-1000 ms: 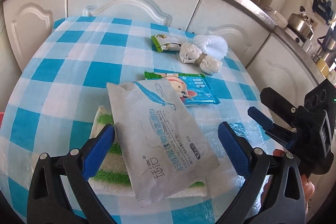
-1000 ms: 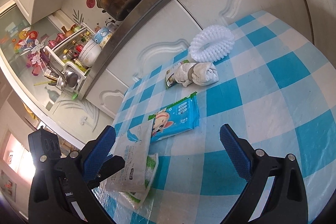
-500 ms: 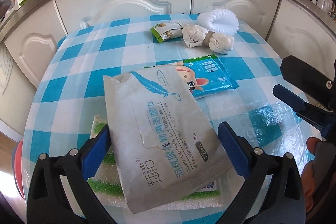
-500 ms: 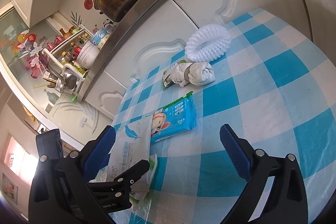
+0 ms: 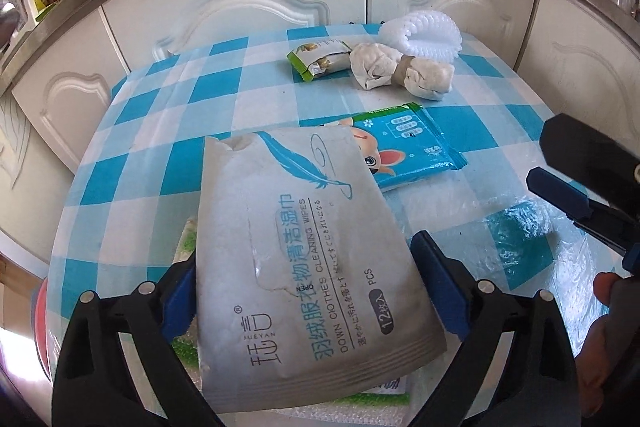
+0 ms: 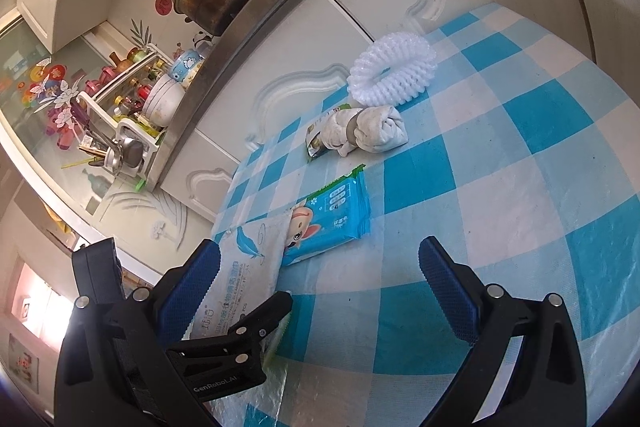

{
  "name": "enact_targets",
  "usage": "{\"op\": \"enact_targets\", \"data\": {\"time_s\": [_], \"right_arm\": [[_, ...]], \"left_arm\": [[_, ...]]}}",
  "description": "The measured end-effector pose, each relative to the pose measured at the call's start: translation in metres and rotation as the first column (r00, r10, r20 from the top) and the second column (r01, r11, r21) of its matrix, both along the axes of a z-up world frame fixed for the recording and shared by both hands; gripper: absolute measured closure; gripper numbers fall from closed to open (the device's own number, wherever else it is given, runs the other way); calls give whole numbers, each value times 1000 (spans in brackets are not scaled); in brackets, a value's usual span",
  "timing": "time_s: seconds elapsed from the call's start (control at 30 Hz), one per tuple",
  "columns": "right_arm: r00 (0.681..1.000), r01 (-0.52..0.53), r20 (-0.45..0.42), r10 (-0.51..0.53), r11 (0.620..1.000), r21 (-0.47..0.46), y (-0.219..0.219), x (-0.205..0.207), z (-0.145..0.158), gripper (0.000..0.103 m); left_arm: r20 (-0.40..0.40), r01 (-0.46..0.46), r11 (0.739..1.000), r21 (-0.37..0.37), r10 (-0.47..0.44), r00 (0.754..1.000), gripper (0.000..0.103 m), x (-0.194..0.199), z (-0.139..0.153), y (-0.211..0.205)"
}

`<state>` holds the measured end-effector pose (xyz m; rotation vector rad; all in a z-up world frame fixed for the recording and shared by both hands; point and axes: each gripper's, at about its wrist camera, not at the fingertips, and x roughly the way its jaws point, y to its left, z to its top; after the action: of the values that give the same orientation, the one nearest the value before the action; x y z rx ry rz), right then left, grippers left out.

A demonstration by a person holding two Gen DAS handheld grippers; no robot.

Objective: Collect trash
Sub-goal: 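Grasp the white wipes packet with the left tool, then grasp the green-striped sponge with the right tool while the left tool holds the packet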

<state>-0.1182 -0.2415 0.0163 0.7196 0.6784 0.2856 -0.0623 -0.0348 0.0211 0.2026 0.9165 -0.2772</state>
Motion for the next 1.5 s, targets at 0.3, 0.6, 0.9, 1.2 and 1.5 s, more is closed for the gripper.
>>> {"op": "enact_targets", "data": {"time_s": [0.3,0.6,0.9,1.2,1.5], "right_arm": [[999,-44,-2,43,999,-32,11,2,0,5],[998,-59,-3,59,998,-37,13,4,-1,5],[986,-167,-3,168,979,-117,40,6,2,5],[907,-405,-31,419,853,-329,119,3,5,5],[872,-462,-82,482,757,-462,157,8,4,5]], "left_arm": [[13,23,999,-27,-23,1000,23,-7,6,5],[11,-12,993,-121,13,1000,27,-13,18,36],[53,-66,985,-157,75,996,27,-24,42,78],[60,-143,975,-173,155,986,27,-35,50,132],[46,-163,963,-213,176,983,27,-46,48,160]]}}
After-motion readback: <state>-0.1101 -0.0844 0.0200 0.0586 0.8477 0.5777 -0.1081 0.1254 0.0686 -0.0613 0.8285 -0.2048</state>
